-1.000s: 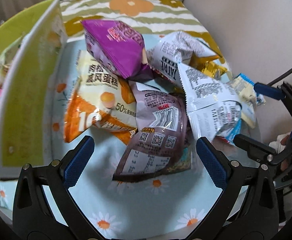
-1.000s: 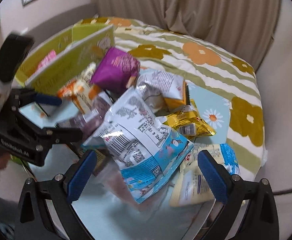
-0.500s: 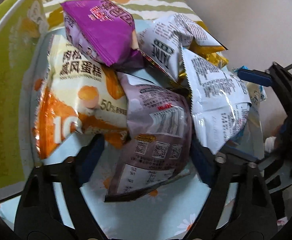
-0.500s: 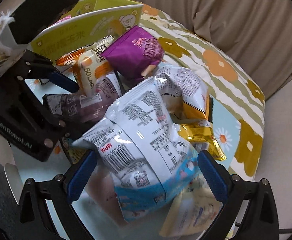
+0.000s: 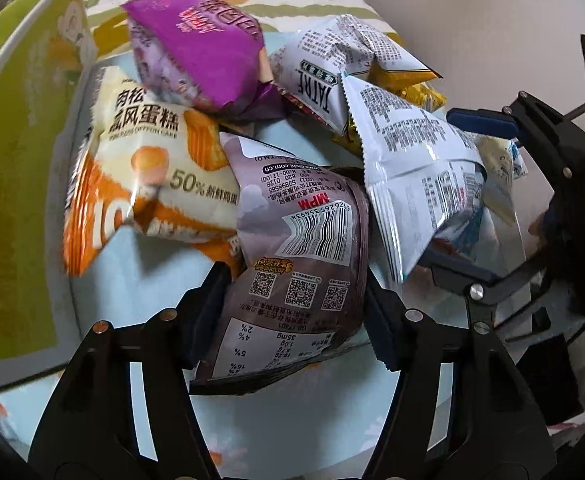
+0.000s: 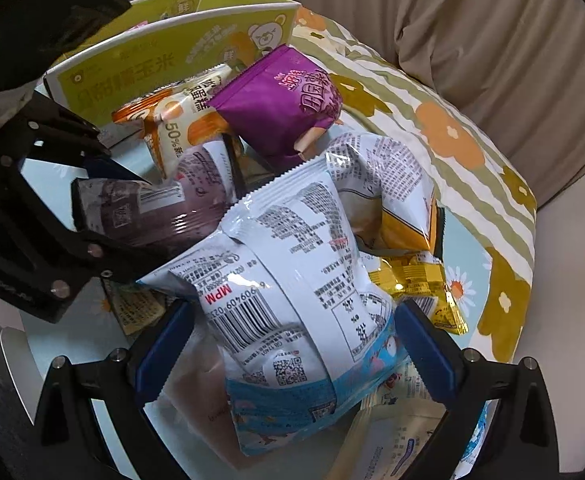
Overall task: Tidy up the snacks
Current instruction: 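Grasp purple-grey packet with left tool while right tool grasps white-blue bag, then carry purple-grey packet into the box with left tool while right tool carries white-blue bag there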
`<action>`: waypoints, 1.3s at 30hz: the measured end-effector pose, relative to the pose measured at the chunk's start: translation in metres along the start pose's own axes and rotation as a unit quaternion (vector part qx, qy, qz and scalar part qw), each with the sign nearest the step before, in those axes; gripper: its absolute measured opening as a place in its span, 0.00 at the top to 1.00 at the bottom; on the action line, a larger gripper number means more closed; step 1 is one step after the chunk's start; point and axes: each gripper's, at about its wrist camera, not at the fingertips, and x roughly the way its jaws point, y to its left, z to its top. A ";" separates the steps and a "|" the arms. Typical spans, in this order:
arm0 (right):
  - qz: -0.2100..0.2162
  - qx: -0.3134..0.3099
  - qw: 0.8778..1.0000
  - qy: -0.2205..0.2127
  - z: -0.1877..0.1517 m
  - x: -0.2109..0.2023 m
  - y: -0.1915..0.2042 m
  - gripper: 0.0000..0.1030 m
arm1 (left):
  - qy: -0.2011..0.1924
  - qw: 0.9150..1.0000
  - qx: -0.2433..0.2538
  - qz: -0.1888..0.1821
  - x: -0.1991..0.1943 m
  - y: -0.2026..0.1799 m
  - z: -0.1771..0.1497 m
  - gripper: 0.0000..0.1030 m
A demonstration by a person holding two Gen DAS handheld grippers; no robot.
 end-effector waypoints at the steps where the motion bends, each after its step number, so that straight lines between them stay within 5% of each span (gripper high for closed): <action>1: -0.001 -0.002 1.000 0.000 0.000 0.001 0.001 0.03 | -0.002 1.000 -0.003 0.001 -0.003 0.001 -0.003 0.42; 15: -0.013 0.022 1.000 -0.016 -0.001 -0.011 0.003 0.55 | -0.031 0.999 -0.022 0.003 -0.030 0.010 -0.022 0.42; 27: -0.003 0.066 0.996 -0.063 0.003 -0.064 0.005 0.56 | -0.093 0.995 -0.041 0.010 -0.082 0.005 -0.041 0.42; 39: 0.007 0.083 0.988 -0.129 0.042 -0.142 0.021 0.56 | -0.191 0.978 -0.073 0.046 -0.184 0.007 -0.049 0.42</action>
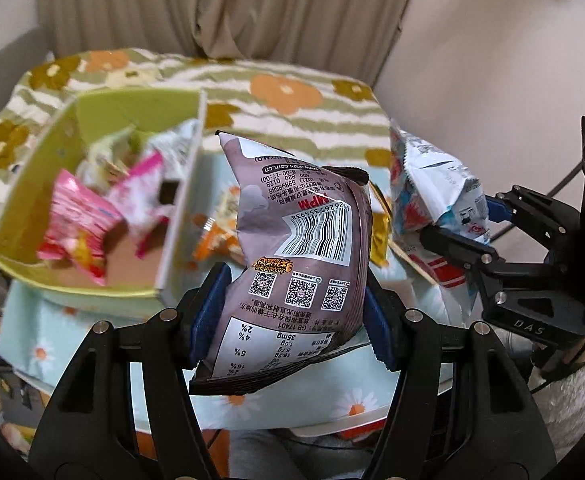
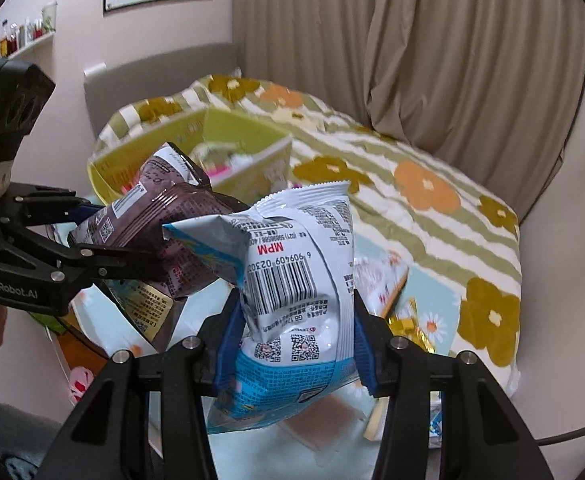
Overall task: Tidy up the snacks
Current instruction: 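Carry purple-grey packet into the box with left tool while right tool carries white-blue bag there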
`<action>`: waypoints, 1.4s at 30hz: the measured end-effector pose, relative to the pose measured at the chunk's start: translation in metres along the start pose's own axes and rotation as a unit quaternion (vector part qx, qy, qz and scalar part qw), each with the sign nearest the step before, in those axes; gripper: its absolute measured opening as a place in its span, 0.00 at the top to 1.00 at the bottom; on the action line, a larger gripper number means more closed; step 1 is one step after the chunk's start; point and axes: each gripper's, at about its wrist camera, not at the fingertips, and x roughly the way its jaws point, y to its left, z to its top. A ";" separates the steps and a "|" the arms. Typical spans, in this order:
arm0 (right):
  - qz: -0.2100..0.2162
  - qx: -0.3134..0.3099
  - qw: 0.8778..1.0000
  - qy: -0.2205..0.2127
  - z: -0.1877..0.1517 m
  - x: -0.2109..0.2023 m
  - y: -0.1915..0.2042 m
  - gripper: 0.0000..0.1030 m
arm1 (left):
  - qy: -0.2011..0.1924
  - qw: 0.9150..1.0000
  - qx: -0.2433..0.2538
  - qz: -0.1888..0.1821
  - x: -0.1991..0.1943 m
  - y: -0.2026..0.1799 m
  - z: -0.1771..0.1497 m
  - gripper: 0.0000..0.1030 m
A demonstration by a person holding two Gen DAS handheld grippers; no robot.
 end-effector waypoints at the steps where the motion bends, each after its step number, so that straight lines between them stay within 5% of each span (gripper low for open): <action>1: 0.000 0.000 1.000 -0.006 0.006 -0.005 0.003 0.56 | -0.007 1.000 -0.003 0.004 -0.007 0.003 0.001 0.42; 16: 0.033 0.029 0.998 -0.053 0.093 -0.010 0.065 0.56 | -0.041 0.998 -0.039 0.041 -0.051 0.118 0.040 0.42; 29: 0.034 0.094 0.995 -0.017 0.148 0.072 0.123 0.56 | 0.022 0.999 -0.027 0.026 0.012 0.229 0.062 0.41; 30: 0.032 0.099 0.995 -0.012 0.151 0.079 0.127 0.56 | 0.026 0.999 -0.024 0.021 0.018 0.234 0.062 0.39; 33: 0.025 0.114 0.993 -0.001 0.156 0.096 0.134 0.56 | 0.047 0.998 -0.023 0.017 0.035 0.245 0.060 0.05; 34: 0.022 0.118 0.993 0.002 0.157 0.099 0.135 0.56 | 0.048 0.998 -0.026 0.010 0.036 0.248 0.059 0.02; 42: 0.008 0.147 0.989 0.017 0.166 0.117 0.143 0.56 | 0.052 0.998 -0.024 -0.002 0.032 0.273 0.054 0.02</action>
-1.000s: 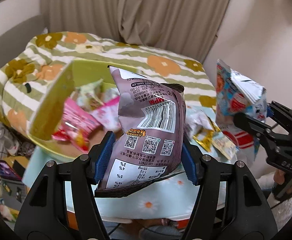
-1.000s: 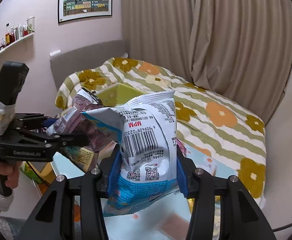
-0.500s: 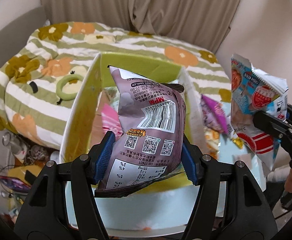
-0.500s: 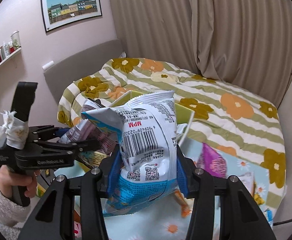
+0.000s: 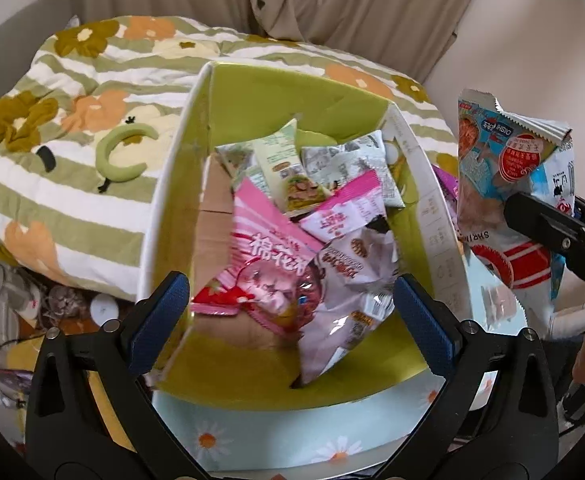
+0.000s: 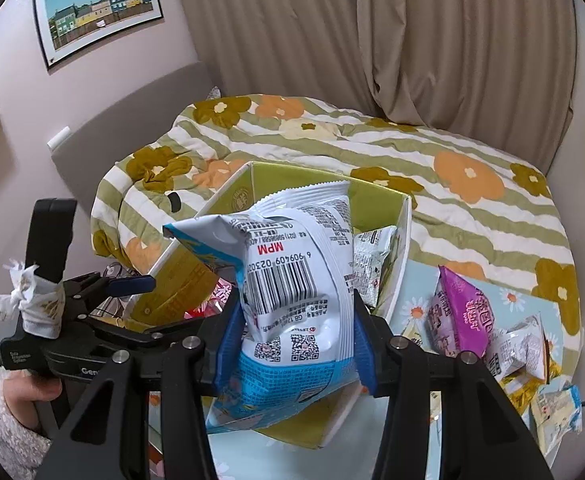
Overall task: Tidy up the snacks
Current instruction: 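Carry purple-grey packet into the box with left tool while right tool carries white-blue bag there, then open both tools over the box and release the packets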
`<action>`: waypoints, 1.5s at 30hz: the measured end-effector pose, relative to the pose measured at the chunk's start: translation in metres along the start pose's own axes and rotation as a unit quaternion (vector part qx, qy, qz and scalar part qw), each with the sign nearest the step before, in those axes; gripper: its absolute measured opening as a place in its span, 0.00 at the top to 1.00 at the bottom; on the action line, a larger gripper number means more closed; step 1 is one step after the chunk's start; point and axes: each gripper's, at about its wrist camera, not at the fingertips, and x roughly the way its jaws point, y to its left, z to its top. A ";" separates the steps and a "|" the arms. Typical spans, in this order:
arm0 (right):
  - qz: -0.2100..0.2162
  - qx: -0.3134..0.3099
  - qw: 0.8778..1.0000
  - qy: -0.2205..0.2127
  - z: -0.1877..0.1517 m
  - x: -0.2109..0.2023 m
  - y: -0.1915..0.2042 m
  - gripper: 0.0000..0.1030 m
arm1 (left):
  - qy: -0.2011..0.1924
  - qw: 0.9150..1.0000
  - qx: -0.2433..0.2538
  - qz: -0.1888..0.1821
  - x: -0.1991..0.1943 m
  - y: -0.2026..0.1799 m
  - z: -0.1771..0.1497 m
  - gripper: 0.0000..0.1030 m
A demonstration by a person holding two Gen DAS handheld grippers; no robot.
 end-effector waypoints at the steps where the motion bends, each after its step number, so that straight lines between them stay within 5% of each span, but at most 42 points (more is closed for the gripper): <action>1: 0.000 0.003 1.000 0.002 0.001 0.001 0.000 0.56 | -0.001 1.000 0.000 -0.002 -0.002 0.002 -0.001 0.02; 17: 0.003 0.018 0.999 0.031 0.040 0.060 -0.007 0.54 | -0.013 0.999 0.010 0.027 -0.011 0.008 0.004 0.02; 19: 0.009 0.024 0.999 0.031 0.041 0.064 -0.007 0.44 | -0.011 0.999 0.009 0.032 -0.010 0.009 0.004 0.02; 21: 0.017 0.027 0.999 0.019 0.038 0.062 -0.007 0.04 | -0.010 0.999 0.009 0.034 -0.009 0.009 0.002 0.02; 22: 0.020 0.027 0.999 0.011 0.035 0.060 -0.007 0.01 | -0.010 0.999 0.009 0.035 -0.009 0.008 0.002 0.02; 45: -0.003 0.069 0.997 -0.027 -0.003 -0.020 -0.018 0.01 | -0.032 0.999 0.034 0.018 -0.048 -0.037 -0.003 0.02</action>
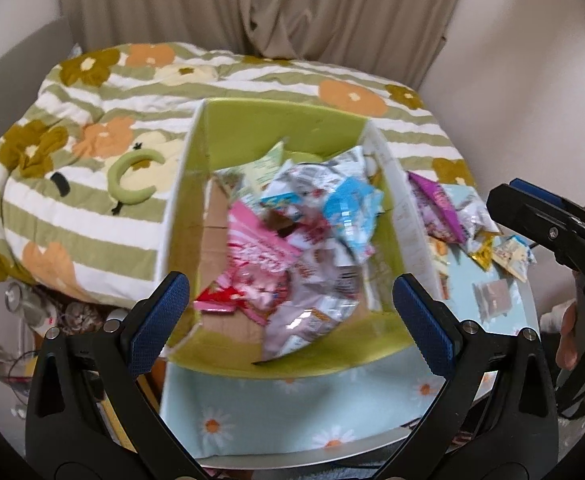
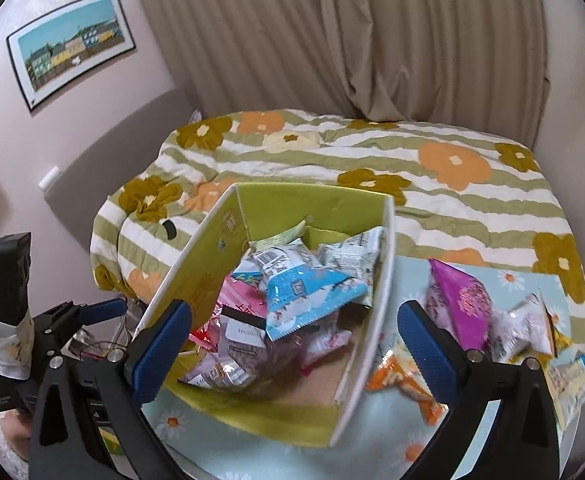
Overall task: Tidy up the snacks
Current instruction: 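Open both tools over the box and release the packets, then grasp pale brown cake packet with left tool while right tool grasps blue-white biscuit bag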
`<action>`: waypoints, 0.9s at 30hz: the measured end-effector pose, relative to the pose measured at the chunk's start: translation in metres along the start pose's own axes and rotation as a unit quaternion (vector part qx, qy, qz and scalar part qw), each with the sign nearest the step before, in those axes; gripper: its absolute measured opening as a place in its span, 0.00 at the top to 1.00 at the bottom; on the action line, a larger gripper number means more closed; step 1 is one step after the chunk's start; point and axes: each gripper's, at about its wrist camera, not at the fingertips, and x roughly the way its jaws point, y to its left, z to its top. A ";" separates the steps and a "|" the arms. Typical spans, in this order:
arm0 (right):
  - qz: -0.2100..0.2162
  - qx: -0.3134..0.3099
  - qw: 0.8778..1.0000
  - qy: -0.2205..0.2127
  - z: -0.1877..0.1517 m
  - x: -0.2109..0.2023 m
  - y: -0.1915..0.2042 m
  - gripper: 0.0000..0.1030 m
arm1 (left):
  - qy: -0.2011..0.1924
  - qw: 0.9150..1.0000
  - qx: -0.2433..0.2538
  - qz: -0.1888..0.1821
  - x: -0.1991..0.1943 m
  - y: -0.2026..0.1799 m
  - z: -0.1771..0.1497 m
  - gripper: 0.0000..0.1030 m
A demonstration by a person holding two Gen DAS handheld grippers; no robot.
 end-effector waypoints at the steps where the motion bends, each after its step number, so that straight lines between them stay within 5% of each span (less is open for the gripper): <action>1: -0.002 0.004 1.000 -0.003 -0.002 -0.006 -0.004 0.01 | -0.003 1.000 0.004 -0.001 -0.002 -0.006 -0.001 0.02; 13: -0.025 0.055 0.998 -0.032 -0.039 -0.099 -0.103 0.01 | -0.027 0.999 0.031 -0.016 -0.016 -0.129 -0.019 0.02; 27: -0.084 0.085 0.993 -0.013 -0.087 -0.173 -0.269 0.01 | 0.007 0.992 0.105 -0.065 0.038 -0.303 -0.051 0.02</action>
